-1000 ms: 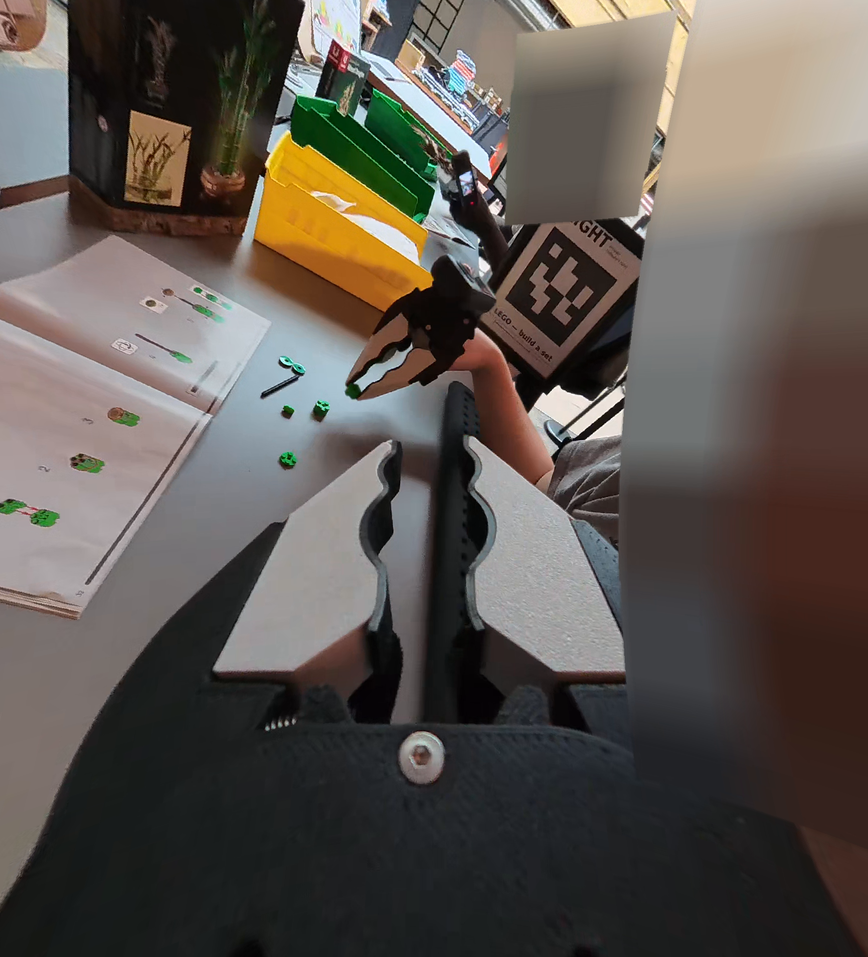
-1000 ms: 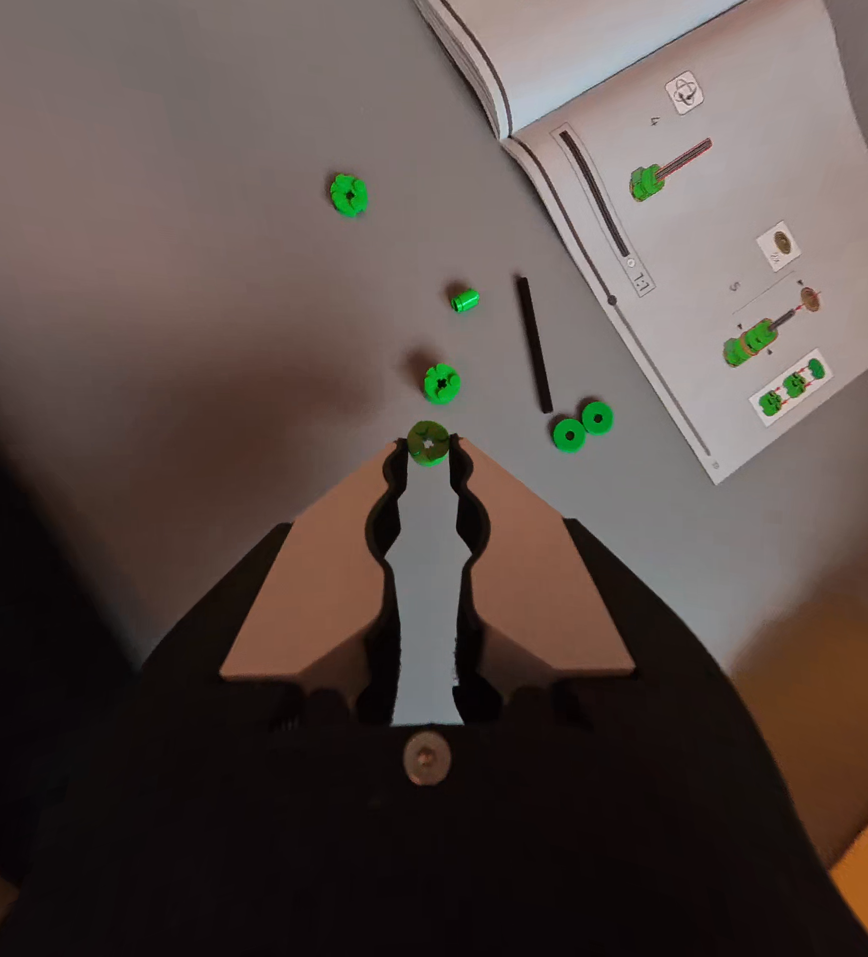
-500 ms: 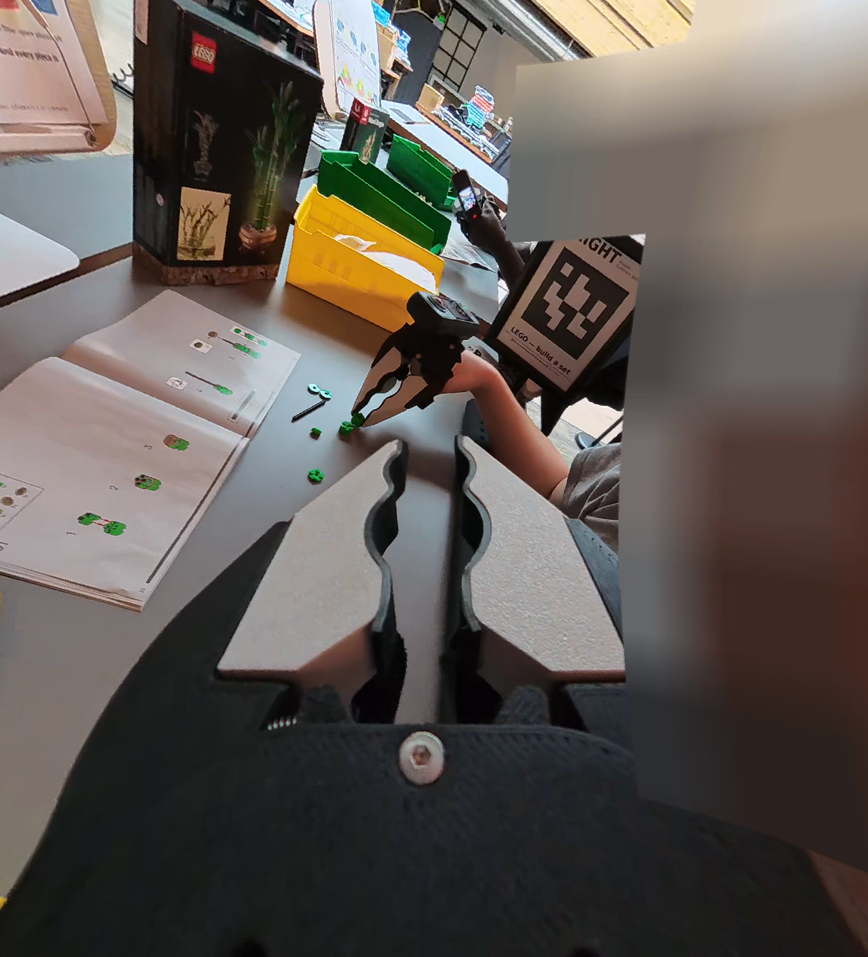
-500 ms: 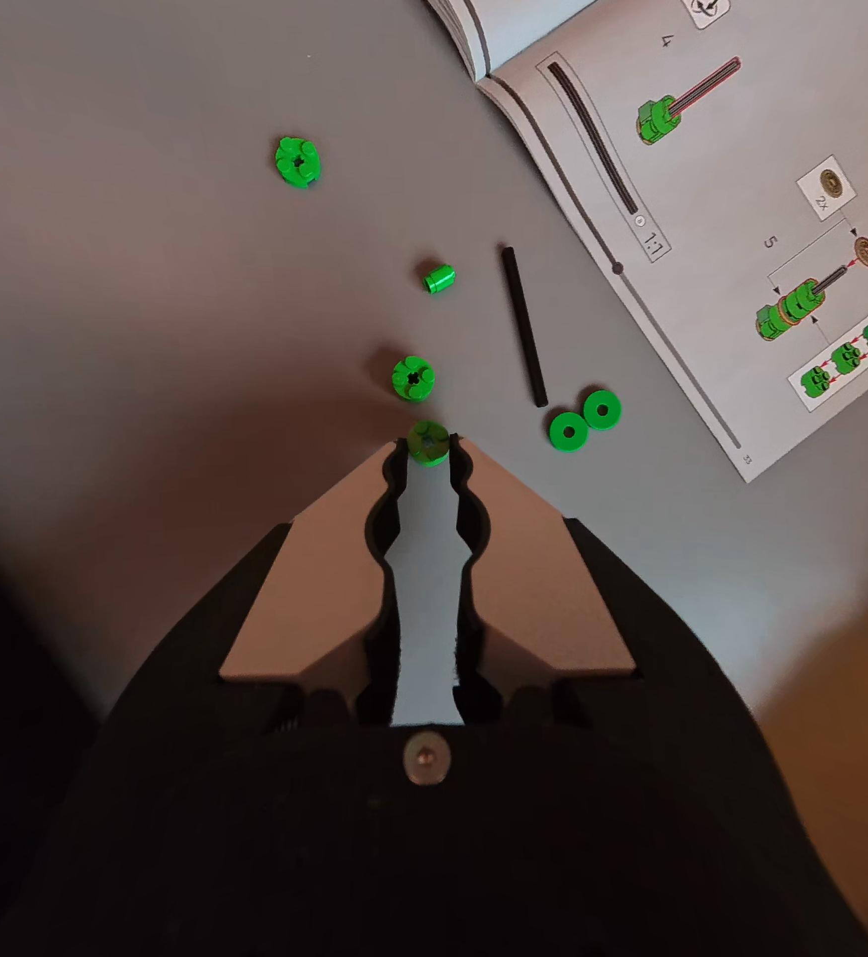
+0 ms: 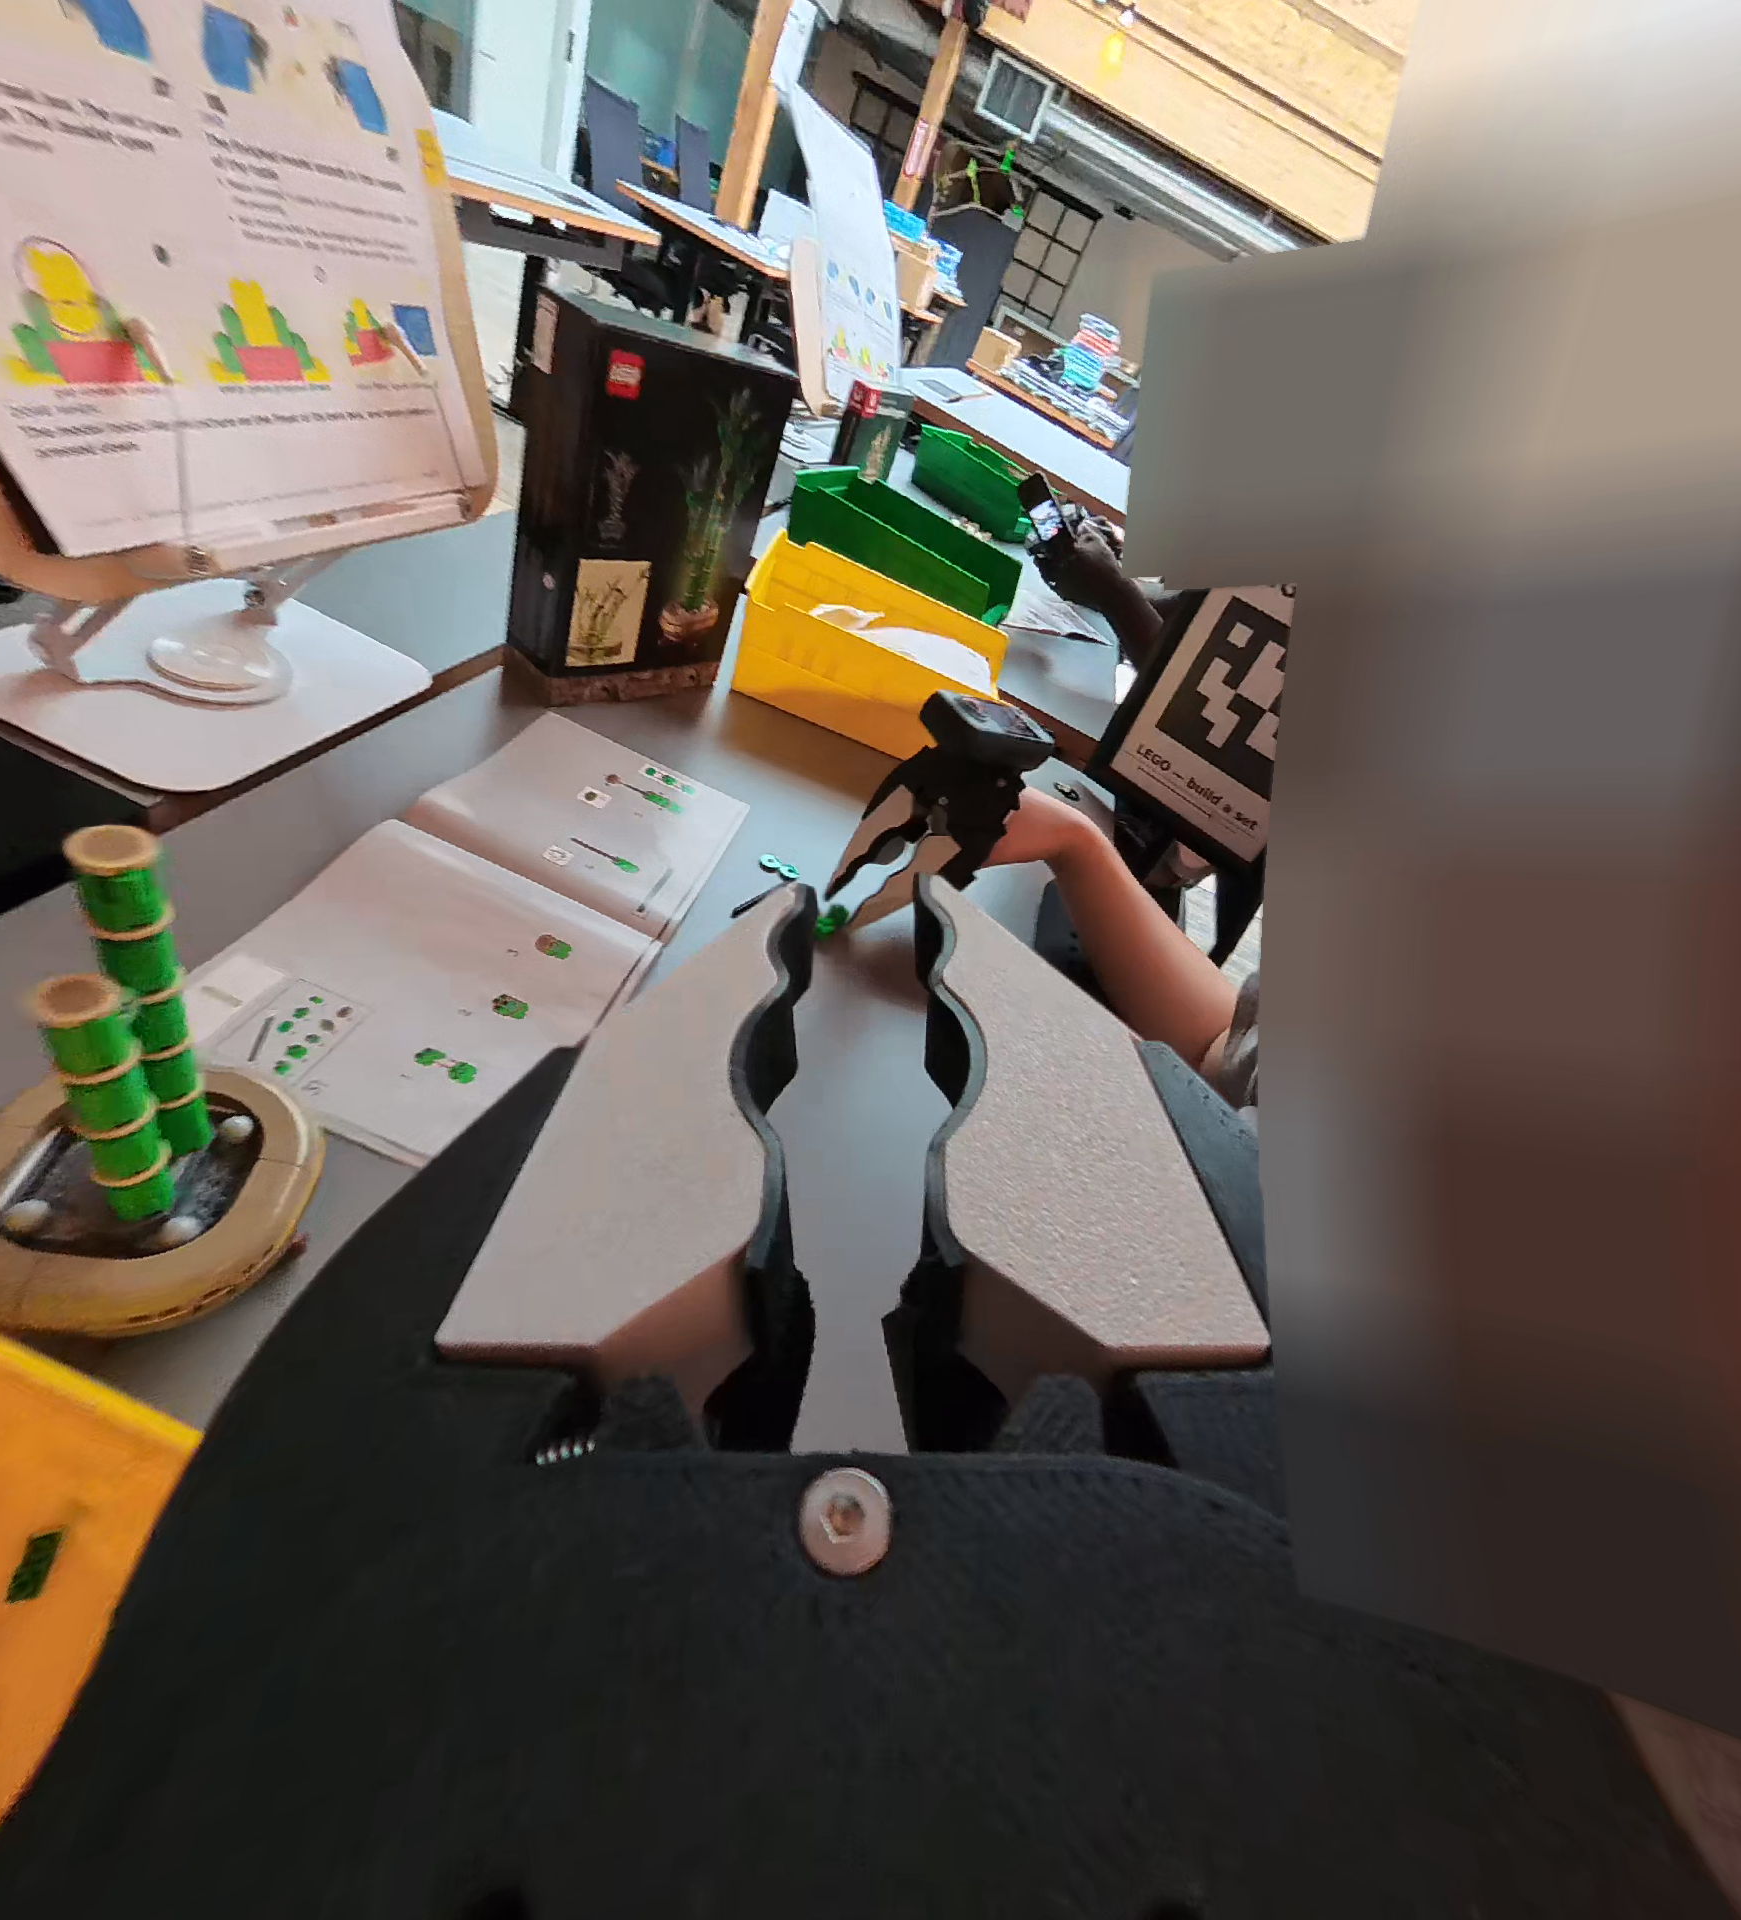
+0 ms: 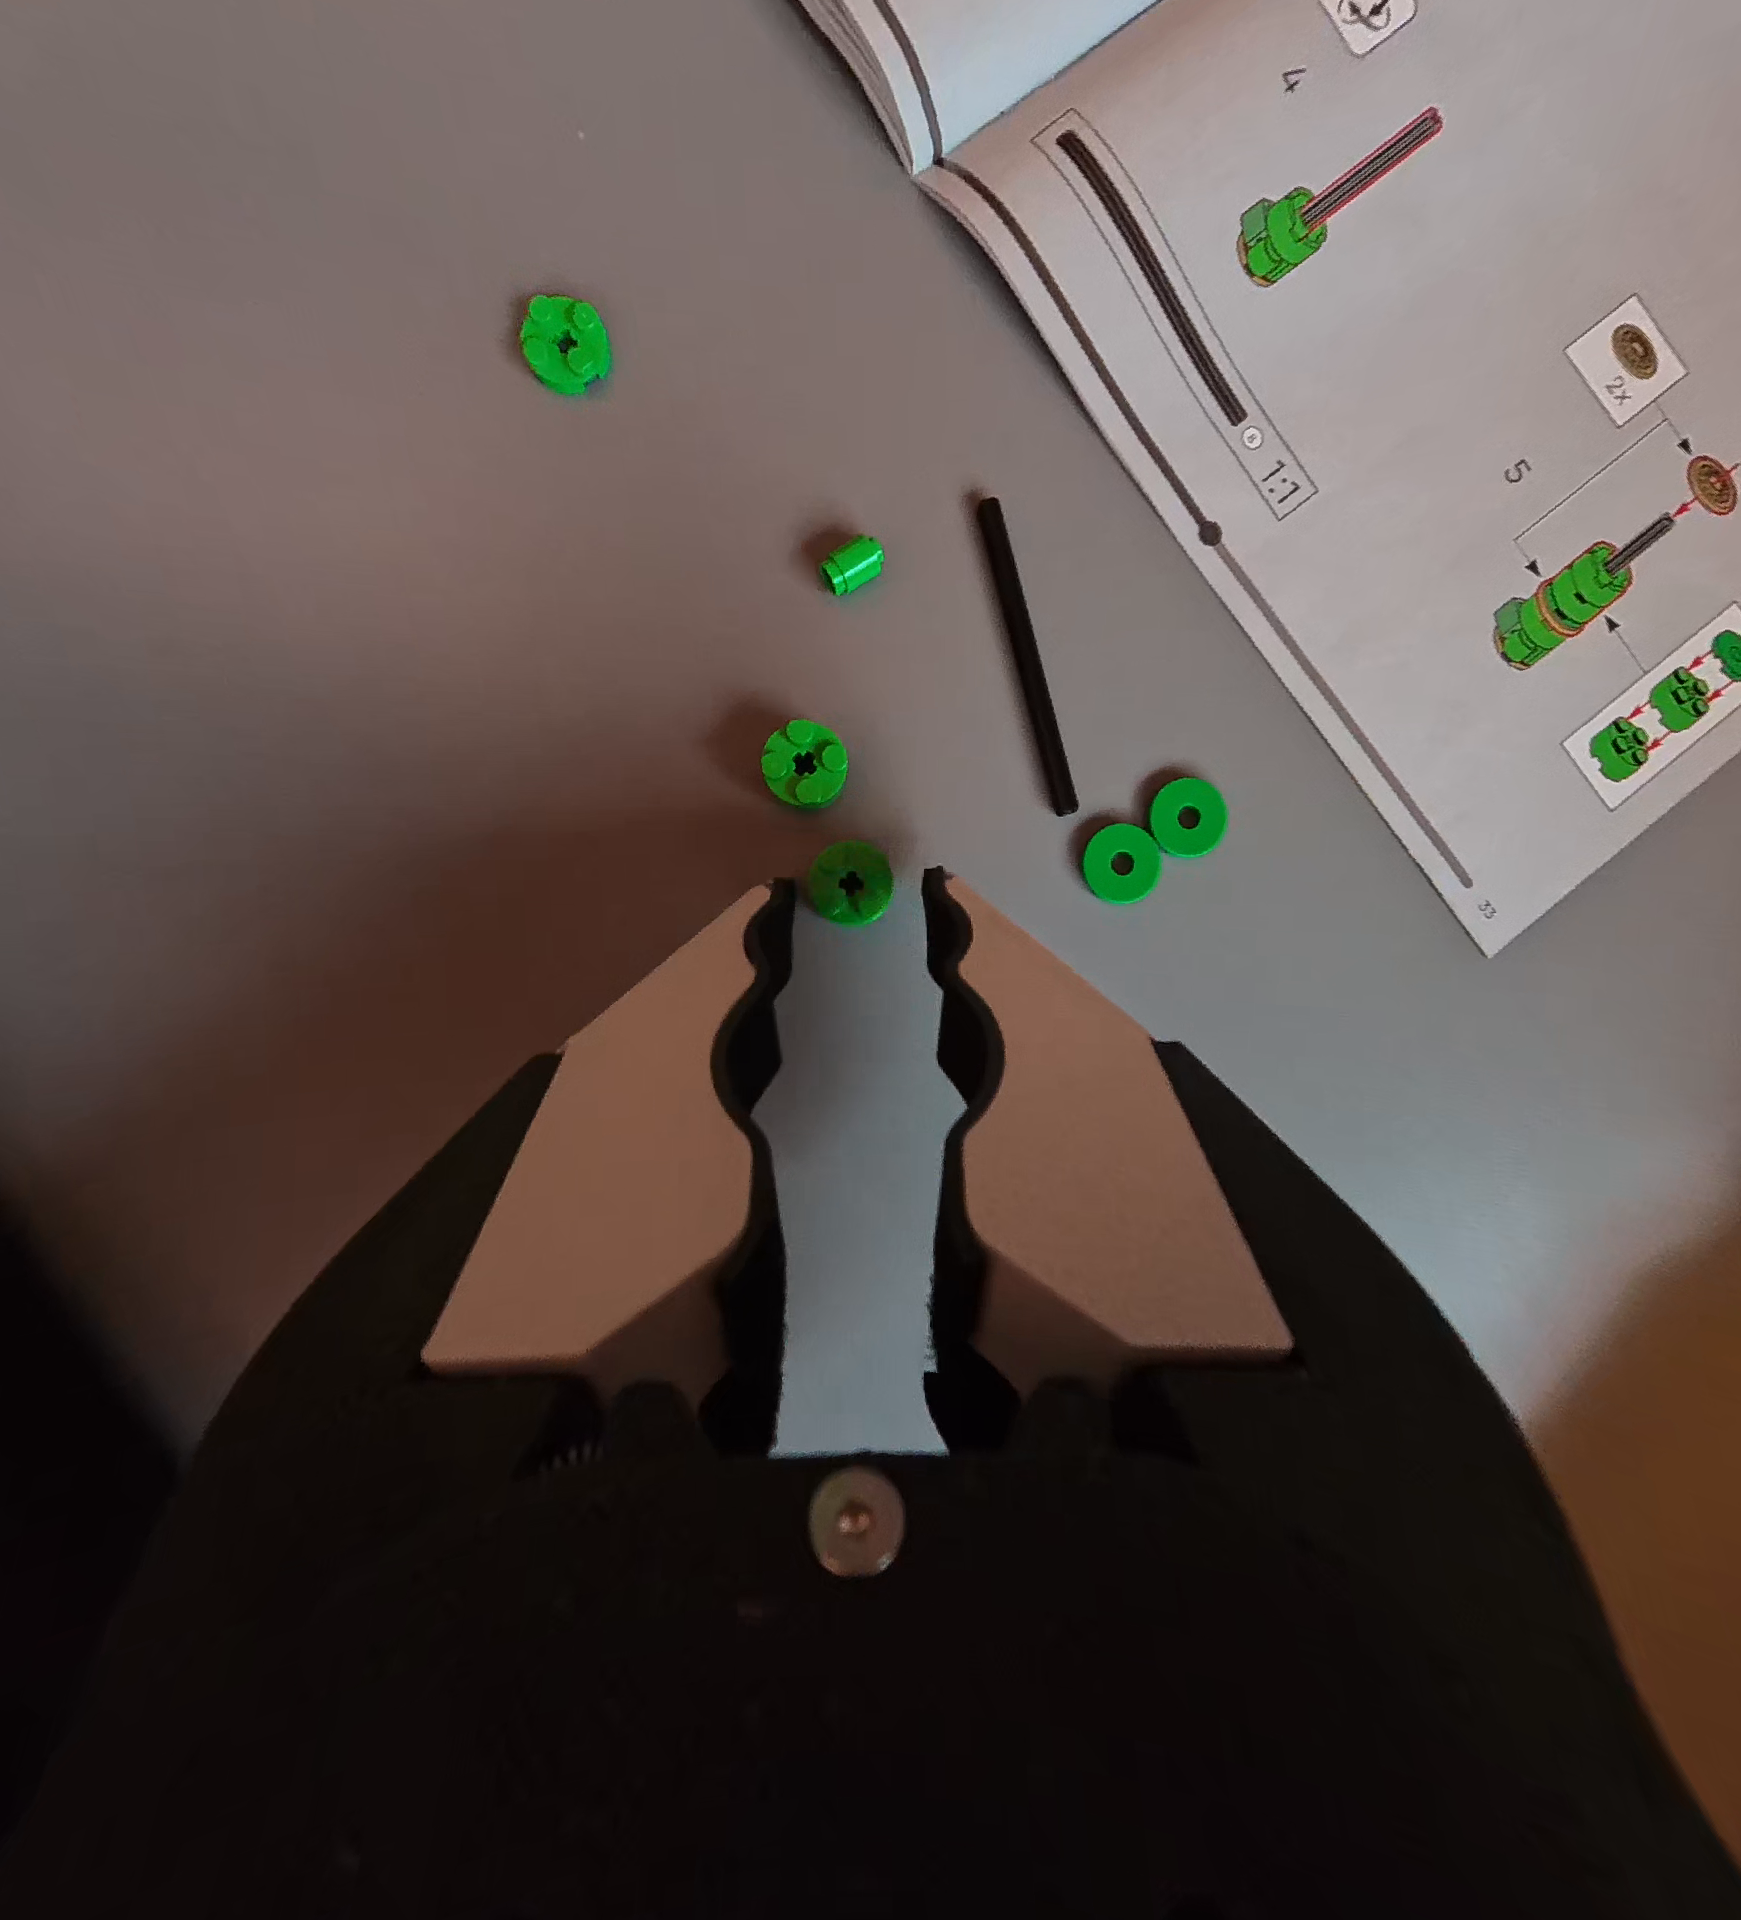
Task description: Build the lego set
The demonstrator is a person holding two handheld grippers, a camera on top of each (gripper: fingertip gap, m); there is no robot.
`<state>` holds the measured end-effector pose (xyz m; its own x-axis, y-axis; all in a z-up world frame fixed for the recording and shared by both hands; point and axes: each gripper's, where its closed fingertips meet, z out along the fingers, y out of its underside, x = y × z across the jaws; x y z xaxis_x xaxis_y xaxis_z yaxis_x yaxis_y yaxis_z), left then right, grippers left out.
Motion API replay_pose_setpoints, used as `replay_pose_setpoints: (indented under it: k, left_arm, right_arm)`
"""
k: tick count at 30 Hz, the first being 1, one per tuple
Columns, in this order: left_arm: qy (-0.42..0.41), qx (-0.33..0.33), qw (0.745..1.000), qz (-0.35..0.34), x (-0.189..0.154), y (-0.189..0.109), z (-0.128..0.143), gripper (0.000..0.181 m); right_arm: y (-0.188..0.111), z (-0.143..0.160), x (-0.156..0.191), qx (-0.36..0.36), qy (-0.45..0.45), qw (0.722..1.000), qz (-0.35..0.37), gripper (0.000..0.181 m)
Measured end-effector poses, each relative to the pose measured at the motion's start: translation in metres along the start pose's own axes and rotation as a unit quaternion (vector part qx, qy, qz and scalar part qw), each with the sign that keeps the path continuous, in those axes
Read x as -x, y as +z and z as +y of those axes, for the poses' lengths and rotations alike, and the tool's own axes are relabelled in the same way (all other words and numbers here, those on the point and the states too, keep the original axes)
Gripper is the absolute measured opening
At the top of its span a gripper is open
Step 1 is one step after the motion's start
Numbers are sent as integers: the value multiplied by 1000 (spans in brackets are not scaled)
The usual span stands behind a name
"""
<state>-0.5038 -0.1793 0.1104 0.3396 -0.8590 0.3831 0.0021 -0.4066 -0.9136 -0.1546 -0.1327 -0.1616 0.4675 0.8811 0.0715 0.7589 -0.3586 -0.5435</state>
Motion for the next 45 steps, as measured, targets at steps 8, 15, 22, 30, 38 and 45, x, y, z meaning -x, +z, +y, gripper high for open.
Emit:
replay_pose_setpoints:
  k: [8, 15, 22, 30, 38, 45]
  left_arm:
    - [86, 40, 973, -210, 47, -67, -6, 29]
    - [-8, 215, 894, -393, 100, -140, 64, 34]
    - [-101, 362, 829, -415, 117, -159, 129, 41]
    - [-126, 419, 796, -418, 136, -160, 153, 38]
    - [-214, 419, 781, -412, 152, -180, 173, 32]
    - [-236, 468, 746, -411, 136, -194, 192, 28]
  right_arm:
    - [-43, -56, 3, -159, -49, 985, 43, 30]
    - [-55, -78, 1, -203, -103, 969, 101, 30]
    - [-44, -68, -3, -176, -92, 975, 97, 30]
    - [-37, -64, -2, -158, -96, 978, 94, 30]
    - [-32, -61, 0, -145, -98, 981, 87, 30]
    - [-29, -60, 0, -137, -100, 982, 85, 30]
